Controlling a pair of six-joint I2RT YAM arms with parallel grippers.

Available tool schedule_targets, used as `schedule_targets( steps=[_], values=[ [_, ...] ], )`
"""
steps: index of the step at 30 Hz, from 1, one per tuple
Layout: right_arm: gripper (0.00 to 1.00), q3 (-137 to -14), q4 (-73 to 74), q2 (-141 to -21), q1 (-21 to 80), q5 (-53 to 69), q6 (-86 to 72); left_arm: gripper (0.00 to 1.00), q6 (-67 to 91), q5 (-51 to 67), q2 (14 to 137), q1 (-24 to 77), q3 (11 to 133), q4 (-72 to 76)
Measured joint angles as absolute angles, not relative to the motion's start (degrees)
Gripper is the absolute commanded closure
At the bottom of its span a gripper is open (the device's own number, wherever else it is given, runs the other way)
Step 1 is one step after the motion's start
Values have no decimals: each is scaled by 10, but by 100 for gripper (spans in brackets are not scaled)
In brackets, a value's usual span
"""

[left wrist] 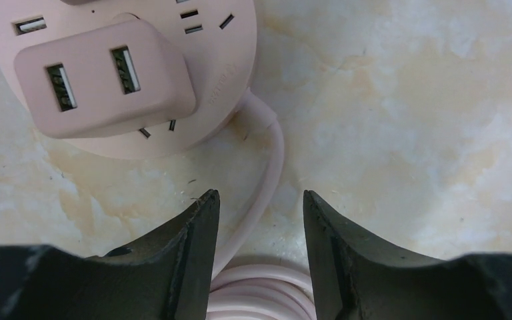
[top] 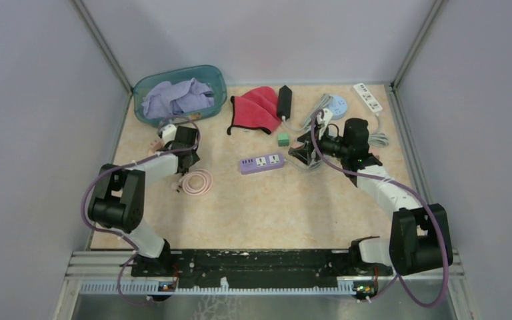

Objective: Pull the plug off the socket
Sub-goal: Move the socket to the center of the board.

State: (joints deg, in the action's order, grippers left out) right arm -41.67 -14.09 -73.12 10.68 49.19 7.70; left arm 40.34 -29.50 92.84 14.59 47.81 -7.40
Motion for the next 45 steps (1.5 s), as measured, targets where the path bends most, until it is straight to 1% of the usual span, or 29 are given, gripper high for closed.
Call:
schedule_targets(
  steps=[6,8,11,23,27,29,30,31,40,42,45],
  values=[
    [37,-417,-141,-731,107,492,77,51,418,-311,978,144,534,-133],
    [37,-417,-141,-731,107,492,77,55,422,-314,992,144,552,-151],
    [37,-417,-141,-731,107,492,77,58,429,-317,1003,144,570,-178],
    [37,-417,-141,-731,107,492,77,71,442,-321,1013,144,588,-214],
    [37,-417,-141,-731,107,492,77,83,441,-315,1023,144,603,-227],
    [37,-417,-141,-731,107,492,77,91,439,-311,1026,144,608,-232],
    [37,-417,-141,-731,107,492,77,98,438,-307,1027,144,609,-235],
    [37,-417,-141,-731,107,493,77,100,435,-303,1027,144,610,-236],
    [37,-417,-141,-731,107,494,77,100,433,-256,1016,140,607,-243],
    [37,-417,-141,-731,107,495,77,100,442,-237,1001,147,592,-243],
    [37,-417,-141,-731,107,495,77,100,466,-213,978,190,571,-249]
  ],
)
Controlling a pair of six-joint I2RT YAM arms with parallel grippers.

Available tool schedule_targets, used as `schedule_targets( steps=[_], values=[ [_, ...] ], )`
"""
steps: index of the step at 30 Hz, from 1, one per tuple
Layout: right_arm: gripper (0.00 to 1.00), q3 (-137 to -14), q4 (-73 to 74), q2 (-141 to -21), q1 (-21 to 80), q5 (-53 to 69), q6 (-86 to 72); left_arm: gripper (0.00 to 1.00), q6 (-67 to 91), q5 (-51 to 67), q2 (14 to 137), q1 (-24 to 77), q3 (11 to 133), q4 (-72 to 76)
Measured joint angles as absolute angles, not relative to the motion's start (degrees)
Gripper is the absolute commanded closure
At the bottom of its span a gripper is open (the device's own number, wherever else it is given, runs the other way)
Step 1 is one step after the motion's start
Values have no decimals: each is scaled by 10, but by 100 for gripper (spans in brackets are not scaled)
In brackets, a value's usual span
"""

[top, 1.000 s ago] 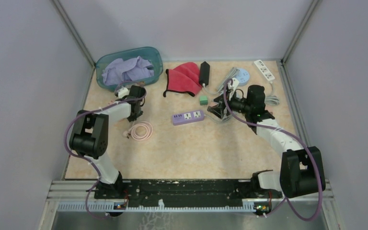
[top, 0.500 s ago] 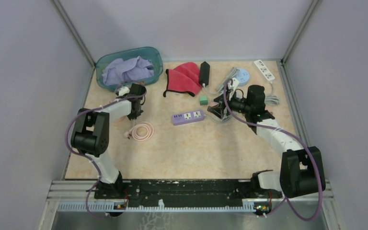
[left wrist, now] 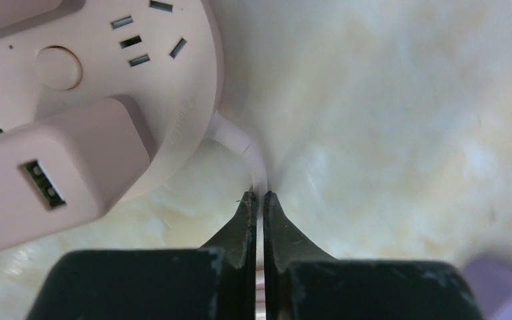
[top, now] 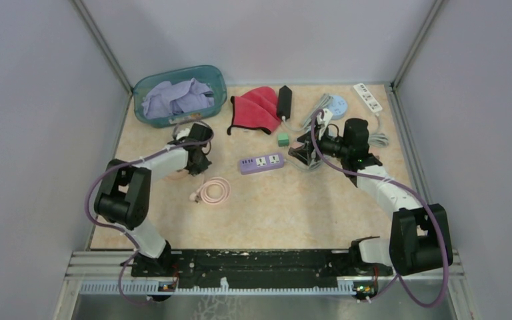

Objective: Pull the plug off the socket
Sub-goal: Move the socket to the center of the board.

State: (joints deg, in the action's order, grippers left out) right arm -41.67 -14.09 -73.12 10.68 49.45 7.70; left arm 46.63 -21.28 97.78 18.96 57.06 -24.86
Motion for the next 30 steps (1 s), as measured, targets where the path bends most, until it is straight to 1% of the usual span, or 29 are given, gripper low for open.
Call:
schedule_targets(
  steps=[8,17,22,25,27,30],
  values=[
    [37,-417,-141,-731,107,495,77,100,583,-147,934,323,530,-274],
    [37,-417,-141,-731,107,497,77,100,675,-115,929,389,524,-283],
    [37,-417,-140,-731,107,498,77,100,716,-104,961,428,560,-290],
    [37,-417,-139,-731,107,498,78,93,722,-92,989,447,590,-289],
    [37,-417,-138,-731,107,498,79,85,723,-86,999,456,601,-288],
    [37,-417,-136,-731,107,498,80,75,724,-77,1000,466,603,-285]
  ],
)
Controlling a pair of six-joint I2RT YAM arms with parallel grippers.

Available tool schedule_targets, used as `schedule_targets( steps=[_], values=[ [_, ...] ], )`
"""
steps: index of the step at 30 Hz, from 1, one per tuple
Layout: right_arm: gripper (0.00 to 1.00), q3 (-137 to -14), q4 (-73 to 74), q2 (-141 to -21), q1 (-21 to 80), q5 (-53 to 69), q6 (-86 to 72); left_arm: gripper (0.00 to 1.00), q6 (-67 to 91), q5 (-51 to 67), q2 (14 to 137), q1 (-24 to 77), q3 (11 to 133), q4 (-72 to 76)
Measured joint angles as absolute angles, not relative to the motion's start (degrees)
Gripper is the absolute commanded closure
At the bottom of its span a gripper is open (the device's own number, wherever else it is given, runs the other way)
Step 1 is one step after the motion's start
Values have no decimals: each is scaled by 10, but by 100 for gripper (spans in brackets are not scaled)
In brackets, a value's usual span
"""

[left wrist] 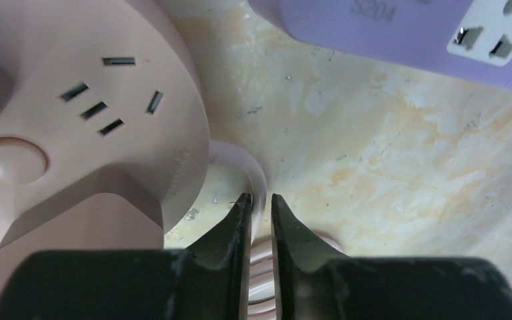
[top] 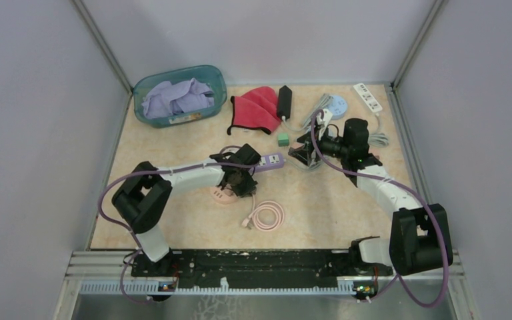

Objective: Pull the plug off the socket
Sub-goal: Move the socket to the center of the board.

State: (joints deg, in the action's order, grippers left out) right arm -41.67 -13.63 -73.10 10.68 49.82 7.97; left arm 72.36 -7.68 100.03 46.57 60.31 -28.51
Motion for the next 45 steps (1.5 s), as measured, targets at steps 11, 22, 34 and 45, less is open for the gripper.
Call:
schedule_targets(
  steps=[11,22,34,45],
  values=[
    [37,-417,-132,-731,107,498,85,47,693,-75,968,498,603,-268],
    [37,-417,-123,-731,105,498,90,38,602,-96,902,517,603,-235],
    [37,-417,-123,-731,102,498,90,26,375,-167,724,520,500,-128],
    [37,-417,-123,-731,100,499,90,5,179,-296,632,517,395,-46]
  ],
)
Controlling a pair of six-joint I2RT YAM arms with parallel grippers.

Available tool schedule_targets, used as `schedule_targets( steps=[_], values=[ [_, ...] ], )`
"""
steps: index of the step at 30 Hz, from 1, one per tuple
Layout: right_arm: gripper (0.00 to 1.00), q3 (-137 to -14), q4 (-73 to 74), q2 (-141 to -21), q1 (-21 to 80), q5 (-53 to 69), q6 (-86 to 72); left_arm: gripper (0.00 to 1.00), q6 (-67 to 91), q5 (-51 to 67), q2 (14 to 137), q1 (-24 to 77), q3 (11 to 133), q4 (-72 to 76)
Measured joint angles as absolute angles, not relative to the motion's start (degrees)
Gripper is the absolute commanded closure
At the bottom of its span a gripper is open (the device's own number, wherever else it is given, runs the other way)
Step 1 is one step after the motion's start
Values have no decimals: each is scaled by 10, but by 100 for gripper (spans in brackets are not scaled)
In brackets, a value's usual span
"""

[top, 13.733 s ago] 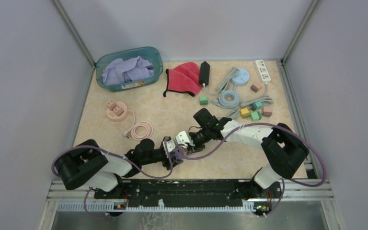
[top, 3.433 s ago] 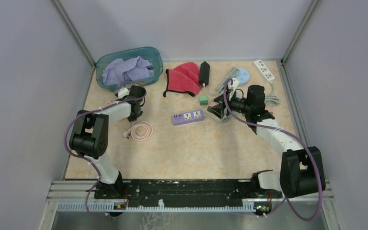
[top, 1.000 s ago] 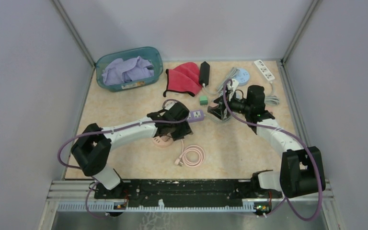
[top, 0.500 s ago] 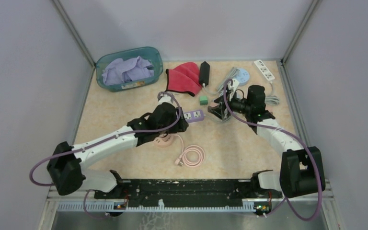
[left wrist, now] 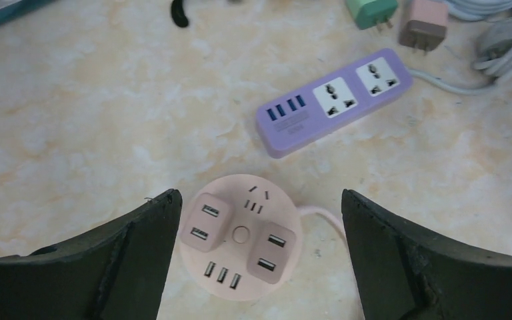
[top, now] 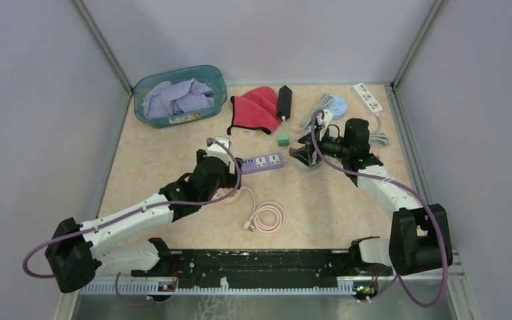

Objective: Pull the plug off the socket
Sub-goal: Move the socket to the center of the board, then remove the plug from the socket.

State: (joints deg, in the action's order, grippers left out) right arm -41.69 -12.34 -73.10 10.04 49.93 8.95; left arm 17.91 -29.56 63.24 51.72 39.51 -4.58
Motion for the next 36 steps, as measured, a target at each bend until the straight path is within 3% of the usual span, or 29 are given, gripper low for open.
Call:
schedule_targets(
  steps=[5,16,24,28,36],
  values=[
    [37,-417,-124,-731,100,504,90,4,142,-317,655,485,410,-78],
    [37,-417,-124,-731,100,508,89,0,129,-206,712,376,452,-144],
    [37,-417,-124,-731,100,511,89,28,117,-173,771,375,479,-170],
    [37,-417,-124,-731,100,511,89,55,111,-168,795,375,486,-185],
    [37,-417,-124,-731,100,511,89,72,106,-157,814,375,501,-204]
  ],
)
